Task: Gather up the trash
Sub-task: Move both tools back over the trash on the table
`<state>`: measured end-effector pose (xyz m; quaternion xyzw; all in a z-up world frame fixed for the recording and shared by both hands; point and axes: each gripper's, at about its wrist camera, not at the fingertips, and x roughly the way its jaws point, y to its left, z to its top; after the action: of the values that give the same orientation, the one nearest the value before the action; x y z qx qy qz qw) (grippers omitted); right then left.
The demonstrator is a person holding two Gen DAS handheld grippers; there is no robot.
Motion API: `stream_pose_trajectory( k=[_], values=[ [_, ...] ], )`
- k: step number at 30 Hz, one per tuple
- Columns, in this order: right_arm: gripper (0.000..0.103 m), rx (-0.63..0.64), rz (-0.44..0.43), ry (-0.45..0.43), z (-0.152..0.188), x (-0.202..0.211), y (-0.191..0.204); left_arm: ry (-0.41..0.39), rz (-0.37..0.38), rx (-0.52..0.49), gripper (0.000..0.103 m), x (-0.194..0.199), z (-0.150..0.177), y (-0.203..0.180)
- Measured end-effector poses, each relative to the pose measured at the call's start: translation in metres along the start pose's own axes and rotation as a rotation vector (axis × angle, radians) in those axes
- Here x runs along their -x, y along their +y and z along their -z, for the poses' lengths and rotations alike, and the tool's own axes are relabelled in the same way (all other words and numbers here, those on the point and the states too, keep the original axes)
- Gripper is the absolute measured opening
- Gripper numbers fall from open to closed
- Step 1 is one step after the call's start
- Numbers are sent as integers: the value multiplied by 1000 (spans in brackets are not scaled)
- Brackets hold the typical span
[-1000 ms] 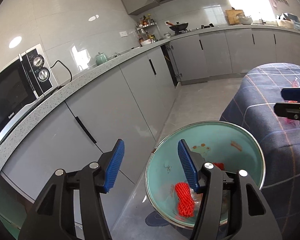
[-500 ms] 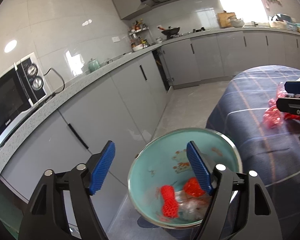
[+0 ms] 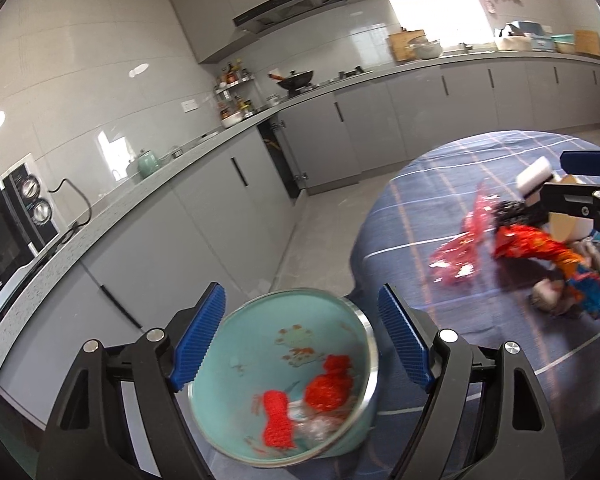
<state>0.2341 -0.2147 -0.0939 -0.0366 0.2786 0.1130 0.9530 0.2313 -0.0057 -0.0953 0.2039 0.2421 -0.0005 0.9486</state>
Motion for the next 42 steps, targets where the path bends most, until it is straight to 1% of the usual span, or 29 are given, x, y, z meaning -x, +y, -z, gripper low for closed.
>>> stream_pose_trajectory(
  k=[8,14,21,26,29,34,36,38,39,40,41,42],
  values=[
    [54,-70,107,17,29,26,-59,-24,78,-28,78,9,-13,-49],
    [56,-109,162,43,53,37,-91,-34,127,-48,79,16,-19,-80],
    [56,-149,207,70,73,44,-114,-56,176,-81,81,25,-30,-116],
    [62,-133,238,100,86,49,-120,-49,231,-92,81,27,-33,-142],
    [62,-138,242,119,97,50,-124,-29,264,-116,81,25,-27,-160],
    [63,-175,231,132,102,46,-132,7,295,-151,81,21,-16,-173],
    [63,-177,225,127,102,46,-132,25,319,-150,75,20,-15,-176],
    [64,-176,220,121,102,47,-130,49,353,-152,54,17,-12,-178],
    [65,-177,218,119,102,48,-129,58,373,-158,49,17,-11,-180],
    [67,-177,217,117,102,49,-129,68,402,-164,33,18,-9,-182],
    [68,-177,219,116,102,50,-128,78,426,-165,11,18,-8,-184],
    [69,-179,220,115,102,51,-128,83,434,-166,5,18,-8,-185]
  ],
)
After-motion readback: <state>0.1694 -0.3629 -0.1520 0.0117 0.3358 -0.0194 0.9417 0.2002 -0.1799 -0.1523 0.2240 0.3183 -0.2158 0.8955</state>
